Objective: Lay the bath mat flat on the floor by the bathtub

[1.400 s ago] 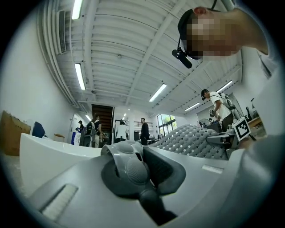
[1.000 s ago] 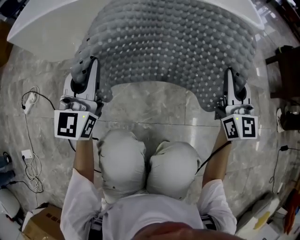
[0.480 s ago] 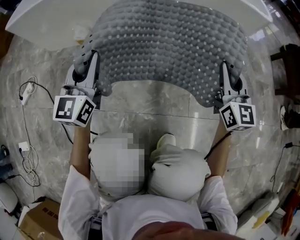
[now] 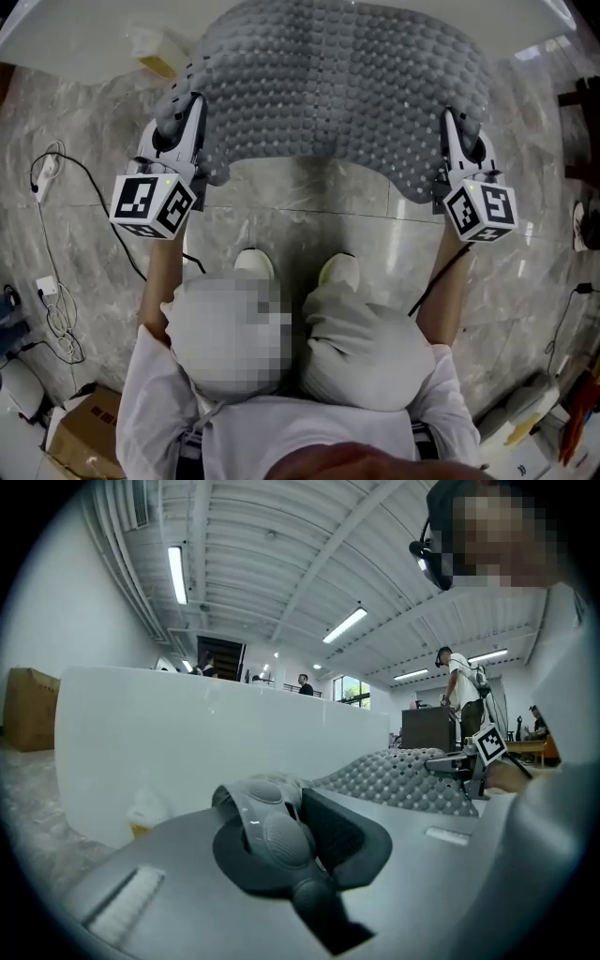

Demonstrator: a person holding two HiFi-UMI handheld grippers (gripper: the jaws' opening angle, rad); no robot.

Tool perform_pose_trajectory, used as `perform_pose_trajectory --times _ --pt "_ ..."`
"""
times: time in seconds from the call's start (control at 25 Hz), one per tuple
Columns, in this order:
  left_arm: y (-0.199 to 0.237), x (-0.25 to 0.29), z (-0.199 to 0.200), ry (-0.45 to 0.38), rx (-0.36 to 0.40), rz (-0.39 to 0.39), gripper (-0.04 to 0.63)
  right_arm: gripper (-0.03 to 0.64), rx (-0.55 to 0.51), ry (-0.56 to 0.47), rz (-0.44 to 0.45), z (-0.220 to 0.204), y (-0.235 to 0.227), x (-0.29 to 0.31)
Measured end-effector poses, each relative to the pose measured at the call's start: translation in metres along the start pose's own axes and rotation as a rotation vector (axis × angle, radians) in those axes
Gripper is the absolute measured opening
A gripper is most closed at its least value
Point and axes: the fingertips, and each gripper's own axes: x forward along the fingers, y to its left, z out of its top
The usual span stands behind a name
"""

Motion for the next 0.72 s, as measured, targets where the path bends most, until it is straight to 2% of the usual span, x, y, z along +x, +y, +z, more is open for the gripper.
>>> perform_pose_trajectory --times 0.36,0.72 --pt "0.001 0.02 -0.071 0.157 -0.001 -0.01 0.026 0.031 0.058 0.168 0.026 -0.073 0.001 0.026" --pt "0.009 0.032 -0.137 0.297 -0.043 -0.01 0.029 0.031 0.088 0.317 0.051 -0.14 0.002 0.049"
